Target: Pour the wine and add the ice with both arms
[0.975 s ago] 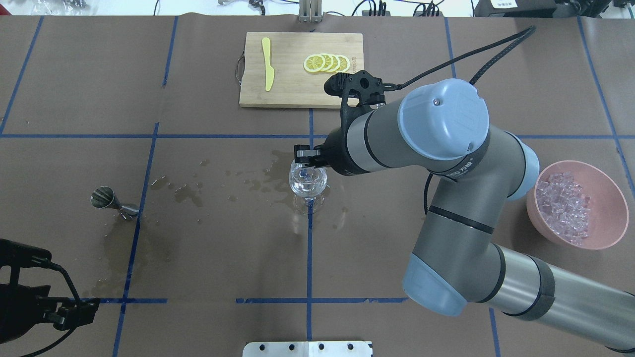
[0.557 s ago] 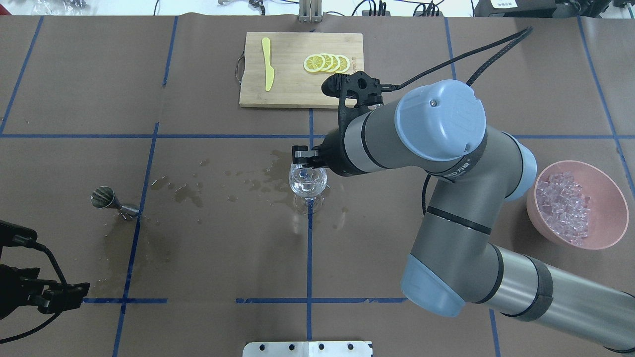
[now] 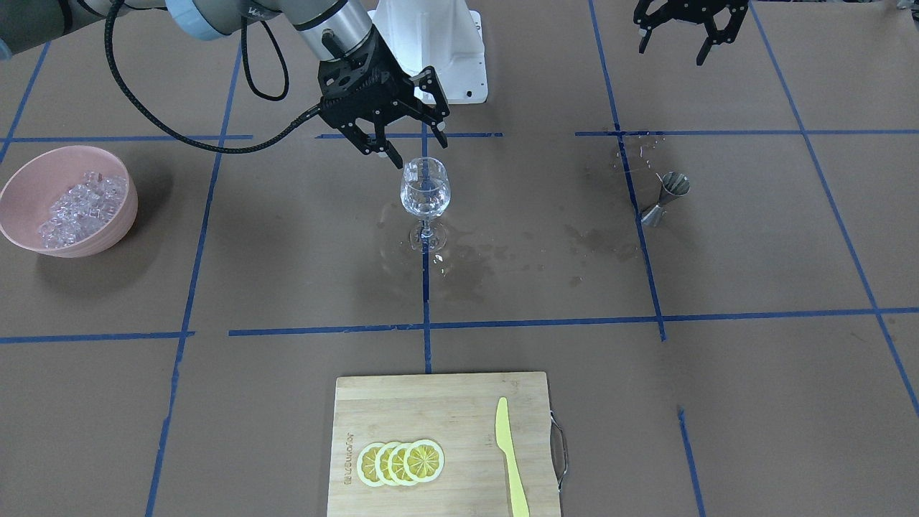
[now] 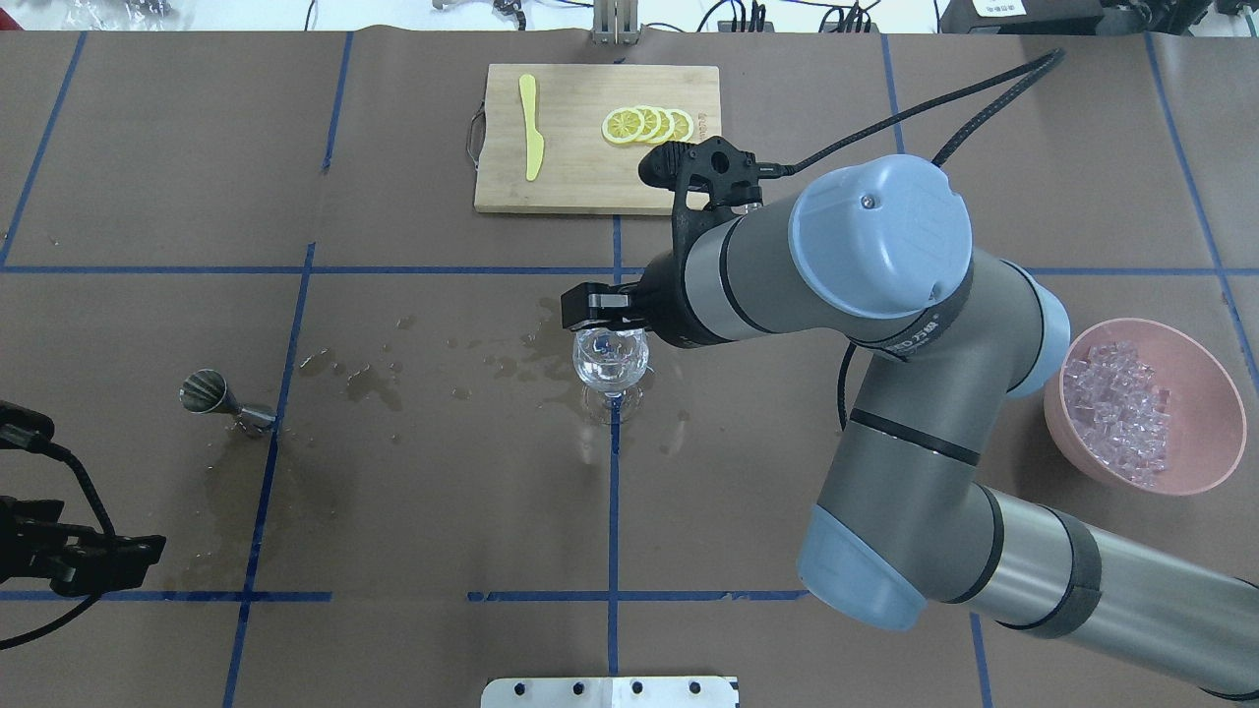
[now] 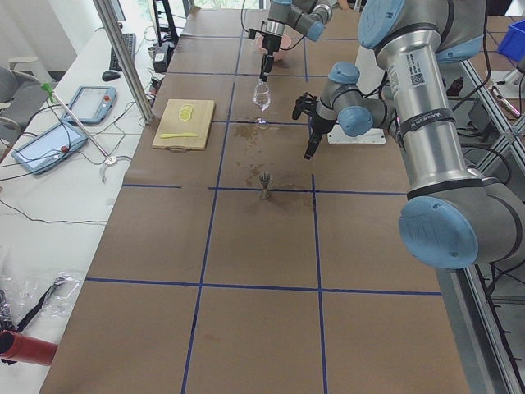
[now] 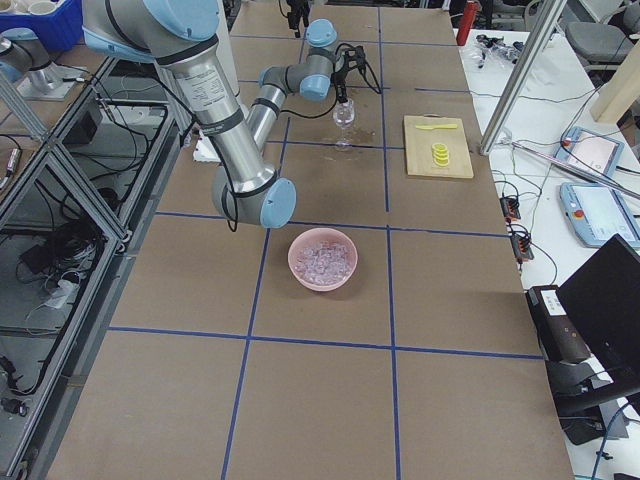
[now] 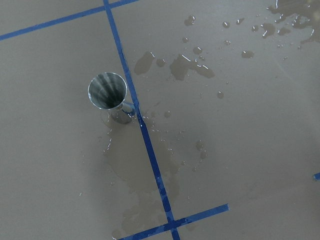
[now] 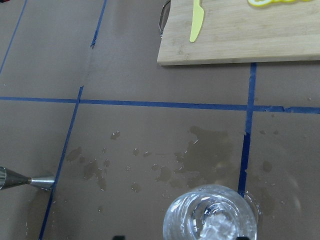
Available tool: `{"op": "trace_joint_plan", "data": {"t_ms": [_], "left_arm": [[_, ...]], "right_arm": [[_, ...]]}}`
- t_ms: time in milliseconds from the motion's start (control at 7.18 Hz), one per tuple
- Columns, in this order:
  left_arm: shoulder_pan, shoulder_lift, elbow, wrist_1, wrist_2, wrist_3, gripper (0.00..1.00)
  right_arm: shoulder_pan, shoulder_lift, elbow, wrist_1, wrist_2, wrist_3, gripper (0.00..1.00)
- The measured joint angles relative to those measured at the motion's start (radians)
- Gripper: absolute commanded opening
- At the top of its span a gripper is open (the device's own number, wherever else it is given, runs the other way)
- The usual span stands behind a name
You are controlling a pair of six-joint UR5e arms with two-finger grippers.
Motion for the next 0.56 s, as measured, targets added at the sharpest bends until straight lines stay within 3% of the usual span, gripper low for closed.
{"op": "trace_joint_plan", "data": {"t_ms": [557], "left_arm": [[-0.046, -0.006, -0.010, 0.004, -0.031, 0.025, 1.00]], "right_arm": [[0.019, 0.008, 0.035, -0.044, 0.010, 0.009, 1.00]]}}
